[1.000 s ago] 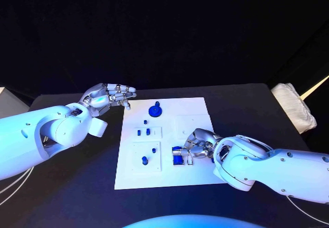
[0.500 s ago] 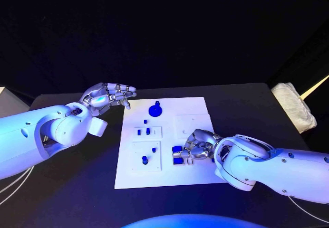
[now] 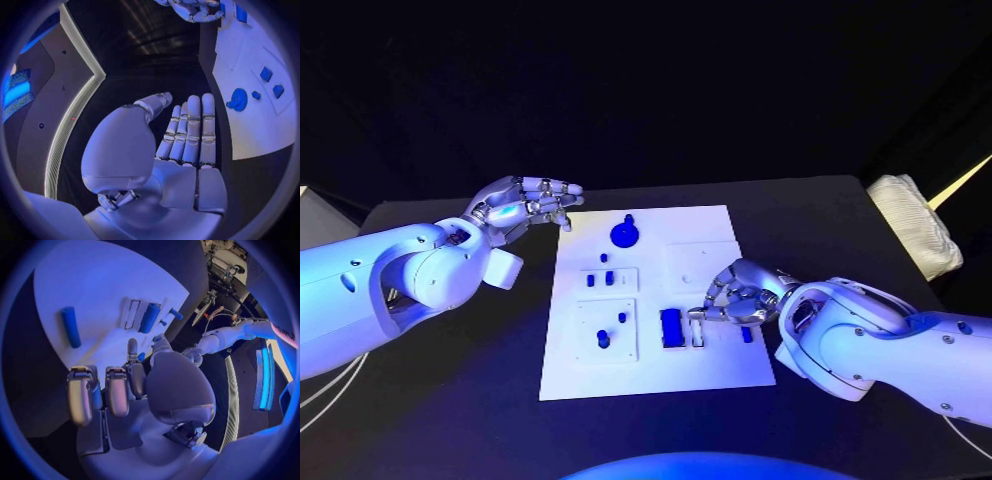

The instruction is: Assemble the parts on the task board

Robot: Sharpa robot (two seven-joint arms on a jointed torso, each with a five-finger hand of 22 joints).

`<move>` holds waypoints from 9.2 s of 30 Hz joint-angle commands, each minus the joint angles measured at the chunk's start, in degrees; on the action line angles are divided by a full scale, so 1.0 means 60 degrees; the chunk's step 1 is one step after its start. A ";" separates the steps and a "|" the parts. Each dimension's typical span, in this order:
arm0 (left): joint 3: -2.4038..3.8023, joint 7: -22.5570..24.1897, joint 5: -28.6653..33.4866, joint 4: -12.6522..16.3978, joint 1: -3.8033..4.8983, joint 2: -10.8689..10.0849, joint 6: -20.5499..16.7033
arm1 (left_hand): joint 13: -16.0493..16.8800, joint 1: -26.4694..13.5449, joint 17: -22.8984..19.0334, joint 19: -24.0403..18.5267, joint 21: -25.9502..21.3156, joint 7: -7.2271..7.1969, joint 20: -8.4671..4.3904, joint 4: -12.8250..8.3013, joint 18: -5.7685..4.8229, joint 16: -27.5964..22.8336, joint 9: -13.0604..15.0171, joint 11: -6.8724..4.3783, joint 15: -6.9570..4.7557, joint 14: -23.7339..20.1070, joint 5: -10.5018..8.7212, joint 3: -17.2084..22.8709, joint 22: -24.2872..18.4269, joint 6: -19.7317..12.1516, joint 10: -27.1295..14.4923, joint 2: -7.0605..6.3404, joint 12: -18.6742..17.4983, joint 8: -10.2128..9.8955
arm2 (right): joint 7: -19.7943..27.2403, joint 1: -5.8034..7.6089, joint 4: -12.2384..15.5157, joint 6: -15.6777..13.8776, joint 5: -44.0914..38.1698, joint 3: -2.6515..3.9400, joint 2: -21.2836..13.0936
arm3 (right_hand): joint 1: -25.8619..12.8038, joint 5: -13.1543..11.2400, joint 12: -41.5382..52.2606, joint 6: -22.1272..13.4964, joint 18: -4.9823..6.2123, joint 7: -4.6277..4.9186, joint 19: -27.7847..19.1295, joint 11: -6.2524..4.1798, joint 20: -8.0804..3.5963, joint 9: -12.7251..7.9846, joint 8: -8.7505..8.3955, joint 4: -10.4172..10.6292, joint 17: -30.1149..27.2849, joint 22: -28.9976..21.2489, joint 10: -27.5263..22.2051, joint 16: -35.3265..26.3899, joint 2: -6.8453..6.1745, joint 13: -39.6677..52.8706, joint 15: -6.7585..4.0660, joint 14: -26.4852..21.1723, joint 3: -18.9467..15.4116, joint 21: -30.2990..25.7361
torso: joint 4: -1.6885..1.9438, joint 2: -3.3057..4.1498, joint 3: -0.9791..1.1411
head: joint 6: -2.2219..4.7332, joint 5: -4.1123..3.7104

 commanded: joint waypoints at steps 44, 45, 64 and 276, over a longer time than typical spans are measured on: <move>0.0003 0.0104 0.0054 0.0031 -0.0007 -0.0002 0.0148 | -0.0014 0.0003 -0.0016 0.0080 -0.0039 -0.0009 -0.0013 0.0016 0.0138 -0.0054 -0.0012 -0.0016 0.0001 -0.0059 0.0021 -0.0049 -0.0013 0.0041 -0.0063 0.0060 0.0054 0.0040 | -0.0354 -0.0935 -0.0535 0.0639 -0.2345 -0.0129 -0.0900 | 0.1778 0.0104 -0.0221 -0.0100 -0.0091 0.0087 0.0834 0.0106 0.0055 -0.0308 -0.0251 -0.0023 0.1601 0.2321 -0.0082 -0.0031 0.0049 0.0768 0.0069 0.0784 -0.0178 0.0027 | -0.0012 0.0022 -0.0010 | 0.0041 -0.0260; 0.0003 0.0102 0.0054 0.0033 -0.0007 -0.0002 0.0152 | -0.0014 0.0003 -0.0016 0.0080 -0.0039 -0.0009 -0.0013 0.0016 0.0138 -0.0054 -0.0012 -0.0016 0.0001 -0.0059 0.0021 -0.0049 -0.0013 0.0041 -0.0063 0.0060 0.0054 0.0040 | -0.0400 -0.0962 -0.0566 0.0769 -0.2416 -0.0129 -0.0853 | 0.2064 -0.0430 -0.0229 -0.0052 -0.0093 0.0074 0.0837 0.0094 0.0044 -0.0354 -0.0280 -0.0019 0.1608 0.2326 -0.0077 -0.0031 0.0063 0.0776 0.0055 0.0785 0.0081 0.0036 | -0.0003 0.0018 -0.0008 | 0.0029 -0.0261; 0.0003 0.0088 0.0054 0.0059 -0.0007 -0.0051 0.0148 | -0.0019 0.0025 -0.0034 0.0130 -0.0094 -0.0006 -0.0019 0.0024 0.0137 -0.0052 -0.0040 -0.0016 -0.0002 -0.0054 0.0026 -0.0062 -0.0055 0.0044 -0.0074 0.0072 0.0105 0.0056 | -0.0903 -0.1098 -0.0575 0.0928 -0.3157 -0.0130 -0.0632 | 0.2994 0.1238 -0.0346 0.0425 -0.0116 0.0009 0.0873 0.0012 -0.0029 -0.0803 -0.0589 -0.0044 0.1716 0.2380 -0.0059 -0.0008 -0.1172 0.0840 -0.0025 0.0808 0.3938 0.0130 | 0.0012 0.0015 -0.0018 | 0.0009 -0.0251; -0.0003 0.1328 0.0914 -0.1322 -0.0287 0.0743 -0.0465 | -0.0098 -0.0213 -0.0596 -0.0528 -0.1324 -0.0025 0.0183 0.0500 0.0060 -0.1231 -0.0204 0.0019 0.0196 -0.1081 -0.0031 -0.0135 -0.0722 -0.0090 0.0066 -0.0019 0.0268 0.0087 | 0.7347 0.0204 -0.4500 -0.0469 0.8143 0.0235 0.1736 | 0.0363 0.0195 -0.7095 -0.1284 0.1428 0.0688 -0.2198 0.0640 0.0484 -0.0532 -0.0643 -0.1329 -0.2858 -0.1172 -0.3435 -0.4195 -0.1383 -0.2648 0.0523 -0.1216 0.6057 -0.9723 | -0.0091 -0.0540 -0.0170 | 0.0948 -0.0006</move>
